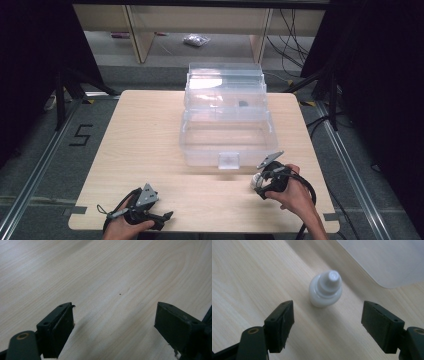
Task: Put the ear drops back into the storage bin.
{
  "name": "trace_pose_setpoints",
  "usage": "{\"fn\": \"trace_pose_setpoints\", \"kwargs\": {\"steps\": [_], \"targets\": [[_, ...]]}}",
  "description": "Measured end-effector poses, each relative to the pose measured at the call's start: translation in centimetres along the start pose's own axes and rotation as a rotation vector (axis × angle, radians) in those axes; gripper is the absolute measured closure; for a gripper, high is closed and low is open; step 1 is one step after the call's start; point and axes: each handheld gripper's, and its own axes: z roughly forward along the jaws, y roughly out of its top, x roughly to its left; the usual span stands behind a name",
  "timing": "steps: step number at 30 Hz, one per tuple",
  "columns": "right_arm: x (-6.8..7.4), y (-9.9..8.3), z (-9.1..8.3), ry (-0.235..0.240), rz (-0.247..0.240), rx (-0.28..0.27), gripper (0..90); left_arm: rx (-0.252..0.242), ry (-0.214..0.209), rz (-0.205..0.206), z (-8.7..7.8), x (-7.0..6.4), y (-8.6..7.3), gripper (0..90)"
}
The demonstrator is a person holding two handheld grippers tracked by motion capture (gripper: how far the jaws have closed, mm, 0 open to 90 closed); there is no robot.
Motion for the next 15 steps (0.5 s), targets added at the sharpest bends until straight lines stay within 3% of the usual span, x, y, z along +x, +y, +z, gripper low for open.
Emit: {"fn": "trace_pose_setpoints", "kwargs": {"steps": [1, 3, 6, 13, 15], "targets": [[0.0, 0.1, 0.0, -0.002, -0.008, -0.004, 28.4, 0.001, -0.011, -0.012, 0.0, -0.1, 0.0, 15.2], [0.2, 0.6, 0.1, 0.015, -0.014, 0.0, 30.3, 0.007, -0.001, -0.004, 0.0, 0.0, 0.0, 15.2], [0.2, 1.2, 0.3, 0.005, -0.031, 0.013, 33.2, 0.001, -0.001, 0.003, 0.0, 0.0, 0.0, 15.2], [0.2, 2.2, 0.7, 0.01, -0.031, 0.03, 39.7, 0.004, -0.003, -0.009, 0.0, 0.0, -0.1, 15.2], [0.1, 2.4, 0.7, 0.015, -0.047, 0.034, 42.0, 0.004, -0.001, 0.005, -0.1, 0.0, 0.0, 15.2]]}}
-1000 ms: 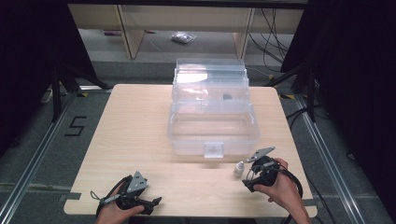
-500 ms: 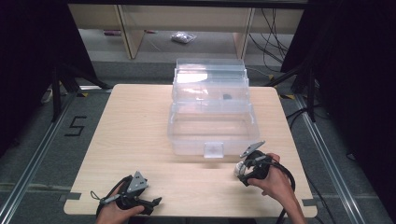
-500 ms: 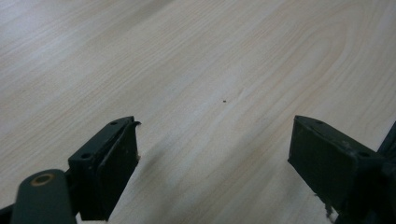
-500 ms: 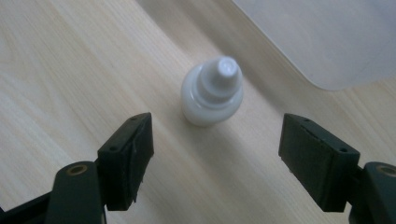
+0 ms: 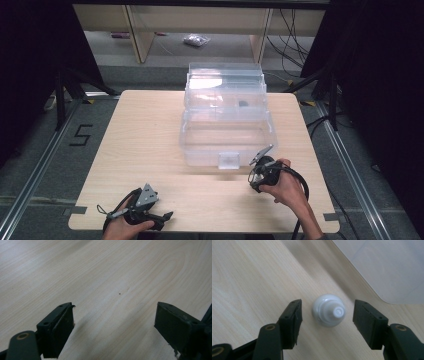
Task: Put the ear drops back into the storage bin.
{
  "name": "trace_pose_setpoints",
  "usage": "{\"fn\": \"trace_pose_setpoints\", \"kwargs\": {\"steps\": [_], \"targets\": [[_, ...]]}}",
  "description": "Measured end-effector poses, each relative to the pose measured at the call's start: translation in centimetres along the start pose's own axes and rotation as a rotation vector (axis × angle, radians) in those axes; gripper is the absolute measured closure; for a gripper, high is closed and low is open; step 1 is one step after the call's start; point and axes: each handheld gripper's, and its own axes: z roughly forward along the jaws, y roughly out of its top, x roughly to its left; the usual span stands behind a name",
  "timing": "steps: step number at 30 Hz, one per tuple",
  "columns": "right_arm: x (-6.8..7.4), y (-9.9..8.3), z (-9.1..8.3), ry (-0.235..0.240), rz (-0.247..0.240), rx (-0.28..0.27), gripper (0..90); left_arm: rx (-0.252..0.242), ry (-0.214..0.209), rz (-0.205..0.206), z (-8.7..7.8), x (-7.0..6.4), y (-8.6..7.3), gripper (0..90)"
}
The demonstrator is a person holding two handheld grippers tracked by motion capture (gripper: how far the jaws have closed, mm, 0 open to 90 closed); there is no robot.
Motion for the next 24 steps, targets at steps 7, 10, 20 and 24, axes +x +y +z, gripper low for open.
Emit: {"fn": "trace_pose_setpoints", "kwargs": {"steps": [7, 10, 20, 24], "targets": [[-0.2, 0.3, 0.3, -0.002, -0.015, 0.023, 48.4, -0.013, -0.006, -0.013, 0.0, -0.1, 0.0, 15.2], [-0.2, 0.5, 0.5, -0.002, -0.027, 0.032, 50.1, -0.002, -0.003, -0.002, 0.0, 0.0, 0.0, 15.2], [-0.3, 0.8, 0.9, 0.005, -0.025, 0.06, 55.1, -0.006, -0.002, -0.007, 0.0, 0.0, 0.0, 15.2], [-0.2, 0.9, 1.2, 0.016, -0.035, 0.07, 59.5, -0.007, -0.001, -0.009, 0.0, 0.0, 0.0, 15.2]]}}
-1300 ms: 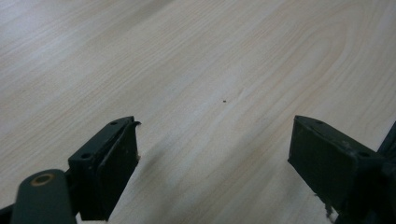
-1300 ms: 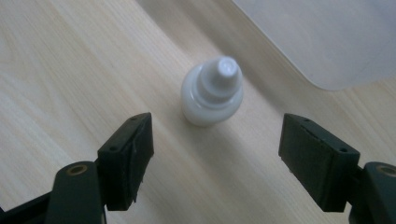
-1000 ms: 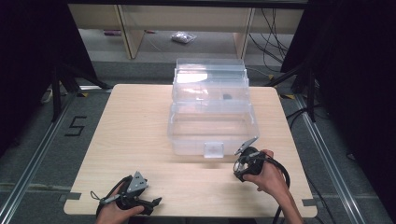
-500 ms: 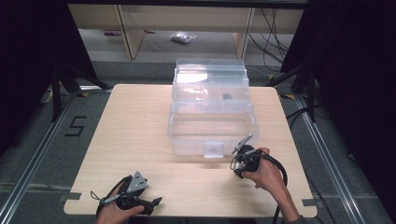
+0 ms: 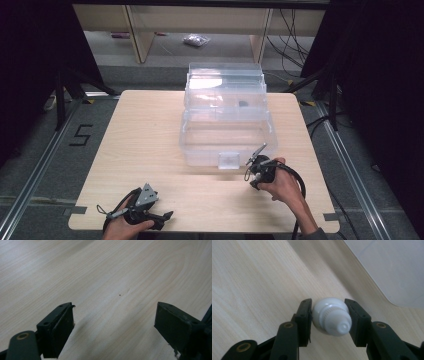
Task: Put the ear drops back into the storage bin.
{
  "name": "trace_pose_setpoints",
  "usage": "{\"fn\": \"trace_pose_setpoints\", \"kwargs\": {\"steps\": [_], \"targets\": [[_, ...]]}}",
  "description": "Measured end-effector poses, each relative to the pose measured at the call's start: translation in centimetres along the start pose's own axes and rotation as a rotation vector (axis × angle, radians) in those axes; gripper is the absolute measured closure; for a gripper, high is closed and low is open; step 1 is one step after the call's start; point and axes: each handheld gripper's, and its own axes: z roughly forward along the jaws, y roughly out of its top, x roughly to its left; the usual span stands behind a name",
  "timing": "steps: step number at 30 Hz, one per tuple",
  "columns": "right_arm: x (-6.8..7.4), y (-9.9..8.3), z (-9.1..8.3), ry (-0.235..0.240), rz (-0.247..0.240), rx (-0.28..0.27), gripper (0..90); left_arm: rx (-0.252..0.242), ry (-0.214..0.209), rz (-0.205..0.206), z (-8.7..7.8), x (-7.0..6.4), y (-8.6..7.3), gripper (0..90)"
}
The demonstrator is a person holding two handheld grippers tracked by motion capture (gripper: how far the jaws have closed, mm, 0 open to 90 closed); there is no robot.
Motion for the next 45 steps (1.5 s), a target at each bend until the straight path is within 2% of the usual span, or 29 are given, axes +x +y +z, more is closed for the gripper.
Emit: {"fn": "trace_pose_setpoints", "kwargs": {"steps": [3, 4, 7, 13, 23, 24, 29, 31, 35, 37, 38, 39, 41, 43, 45], "targets": [[0.1, 0.1, -0.1, -0.001, -0.003, 0.0, 60.1, 0.0, -0.011, -0.017, 0.1, -0.1, -0.1, 15.2], [0.1, 0.1, -0.2, -0.001, -0.015, 0.0, 60.1, 0.005, -0.003, 0.004, 0.0, 0.0, 0.0, 15.2], [0.2, 0.3, -0.4, -0.006, -0.019, 0.001, 60.2, 0.005, 0.001, 0.0, 0.1, 0.0, 0.0, 15.2], [0.0, 0.8, -1.5, -0.002, -0.061, -0.024, 60.2, 0.003, 0.003, -0.005, 0.0, 0.1, -0.1, 15.3], [-0.6, 1.7, -4.3, 0.05, -0.049, -0.034, 60.2, 0.006, 0.004, 0.001, 0.0, 0.1, 0.0, 15.3], [-0.7, 1.7, -4.5, 0.053, -0.061, -0.039, 60.2, 0.005, 0.003, -0.003, 0.0, 0.1, -0.1, 15.3], [-1.2, 2.1, -5.8, 0.059, -0.046, -0.038, 60.2, 0.006, 0.004, -0.003, 0.1, 0.1, -0.1, 15.3], [-1.4, 2.3, -6.3, 0.057, -0.057, -0.036, 60.2, 0.009, 0.006, 0.0, 0.1, 0.1, 0.0, 15.3], [-1.7, 2.7, -7.0, 0.062, -0.059, -0.031, 60.2, 0.007, 0.002, -0.019, 0.1, 0.1, -0.1, 15.3], [-1.9, 2.8, -7.2, 0.073, -0.06, -0.032, 60.2, 0.005, 0.004, -0.019, 0.1, 0.1, -0.1, 15.3], [-2.0, 2.9, -7.3, 0.076, -0.063, -0.037, 60.2, 0.009, 0.005, -0.002, 0.1, 0.2, 0.0, 15.3], [-2.0, 3.0, -7.4, 0.074, -0.057, -0.036, 60.2, 0.004, 0.001, -0.022, 0.1, 0.1, -0.1, 15.3], [-2.1, 3.2, -7.6, 0.09, -0.064, -0.039, 60.2, 0.007, 0.005, -0.008, 0.1, 0.2, -0.1, 15.3], [-2.2, 3.4, -7.8, 0.103, -0.075, -0.043, 60.2, -0.001, 0.004, -0.017, 0.1, 0.1, -0.1, 15.3], [-2.4, 3.7, -8.3, 0.113, -0.064, -0.047, 60.2, 0.007, 0.001, -0.009, 0.0, 0.2, -0.1, 15.3]]}}
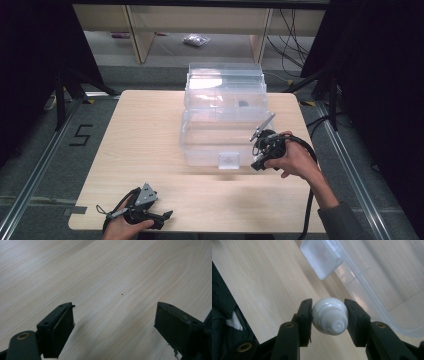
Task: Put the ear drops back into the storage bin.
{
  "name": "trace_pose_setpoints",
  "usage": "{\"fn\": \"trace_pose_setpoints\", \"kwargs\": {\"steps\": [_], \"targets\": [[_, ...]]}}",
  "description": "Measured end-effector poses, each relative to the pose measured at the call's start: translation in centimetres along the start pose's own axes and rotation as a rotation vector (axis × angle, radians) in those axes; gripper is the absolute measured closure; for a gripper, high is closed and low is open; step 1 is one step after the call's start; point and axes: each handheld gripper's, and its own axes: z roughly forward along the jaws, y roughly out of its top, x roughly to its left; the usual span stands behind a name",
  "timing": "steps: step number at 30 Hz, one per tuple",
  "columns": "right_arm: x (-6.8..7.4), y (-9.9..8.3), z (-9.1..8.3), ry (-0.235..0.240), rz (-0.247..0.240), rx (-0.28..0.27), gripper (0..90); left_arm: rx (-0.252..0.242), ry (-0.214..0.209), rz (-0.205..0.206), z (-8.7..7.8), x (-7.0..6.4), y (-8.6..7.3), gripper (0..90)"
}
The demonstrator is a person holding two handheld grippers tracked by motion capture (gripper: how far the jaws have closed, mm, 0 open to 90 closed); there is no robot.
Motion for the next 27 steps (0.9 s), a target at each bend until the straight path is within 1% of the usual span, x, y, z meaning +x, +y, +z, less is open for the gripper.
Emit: {"fn": "trace_pose_setpoints", "kwargs": {"steps": [3, 4, 5, 6, 7, 8, 9, 10, 11, 12, 13, 14, 16, 17, 18, 19, 21, 22, 23, 24, 25, 26, 27], "targets": [[-0.2, 0.4, -0.7, -0.009, -0.007, -0.003, 60.2, -0.003, 0.005, -0.002, 0.0, 0.0, 0.0, 15.3], [-0.2, 0.6, -1.0, -0.013, 0.002, -0.001, 60.3, -0.003, 0.004, -0.003, 0.1, 0.0, 0.0, 15.3], [-0.3, 0.7, -1.2, -0.016, 0.0, -0.001, 60.3, -0.004, 0.004, -0.002, 0.1, 0.0, 0.0, 15.3], [-0.5, 0.9, -1.4, -0.012, -0.009, -0.007, 60.3, 0.003, 0.001, 0.0, 0.1, 0.0, 0.0, 15.3], [-0.5, 0.9, -1.6, -0.015, 0.006, -0.005, 60.2, -0.002, 0.004, -0.005, 0.0, 0.0, 0.0, 15.3], [-0.6, 1.1, -1.9, -0.02, 0.006, -0.005, 60.3, -0.006, 0.003, -0.007, 0.0, 0.0, 0.0, 15.3], [-0.8, 1.2, -2.1, -0.018, 0.003, -0.008, 60.3, 0.006, -0.005, 0.006, -0.1, 0.1, 0.0, 15.3], [-1.0, 1.3, -2.3, -0.023, 0.005, -0.013, 60.3, -0.009, 0.002, -0.007, 0.0, 0.0, 0.0, 15.3], [-1.1, 1.4, -2.4, -0.024, 0.008, -0.011, 60.3, -0.011, 0.002, -0.009, 0.1, 0.0, 0.0, 15.3], [-1.3, 1.5, -2.5, -0.024, 0.015, -0.01, 60.2, 0.008, -0.004, 0.009, -0.1, 0.1, 0.0, 15.3], [-1.4, 1.5, -2.6, -0.022, 0.018, -0.008, 60.2, -0.003, 0.006, -0.003, 0.0, 0.0, 0.0, 15.3], [-1.6, 1.6, -2.6, -0.026, 0.015, -0.009, 60.3, -0.007, -0.001, -0.006, 0.0, 0.0, 0.0, 15.3], [-1.9, 1.8, -2.6, -0.028, 0.032, -0.006, 60.3, -0.003, 0.006, 0.001, 0.0, 0.0, 0.0, 15.3], [-2.1, 1.8, -2.6, -0.035, 0.023, -0.007, 60.3, -0.005, 0.0, -0.007, 0.0, -0.1, 0.0, 15.3], [-2.3, 1.9, -2.6, -0.035, 0.027, -0.005, 60.3, 0.007, -0.003, 0.007, 0.0, 0.0, 0.0, 15.3], [-2.5, 1.9, -2.6, -0.035, 0.022, -0.007, 60.3, 0.005, -0.005, 0.007, -0.1, 0.1, 0.0, 15.3], [-2.8, 2.0, -2.8, -0.037, 0.039, -0.007, 60.3, -0.006, 0.005, -0.004, 0.0, 0.0, 0.0, 15.3], [-3.0, 2.1, -2.9, -0.045, 0.036, -0.006, 60.3, 0.006, -0.007, 0.004, -0.1, 0.0, 0.0, 15.3], [-3.1, 2.1, -3.0, -0.059, 0.051, 0.006, 60.3, -0.001, 0.001, -0.001, 0.0, 0.0, 0.0, 15.3], [-3.2, 2.2, -3.1, -0.052, 0.041, -0.003, 60.3, -0.003, 0.005, -0.003, 0.0, 0.0, 0.0, 15.3], [-3.3, 2.3, -3.3, -0.049, 0.049, -0.002, 60.3, 0.005, -0.006, 0.01, -0.1, 0.1, 0.0, 15.3], [-3.5, 2.4, -3.4, -0.056, 0.053, -0.003, 60.3, -0.009, 0.0, -0.007, 0.0, 0.0, 0.0, 15.3], [-3.7, 2.5, -3.4, -0.056, 0.052, -0.003, 60.3, -0.004, 0.007, -0.007, 0.0, -0.1, 0.0, 15.3]]}}
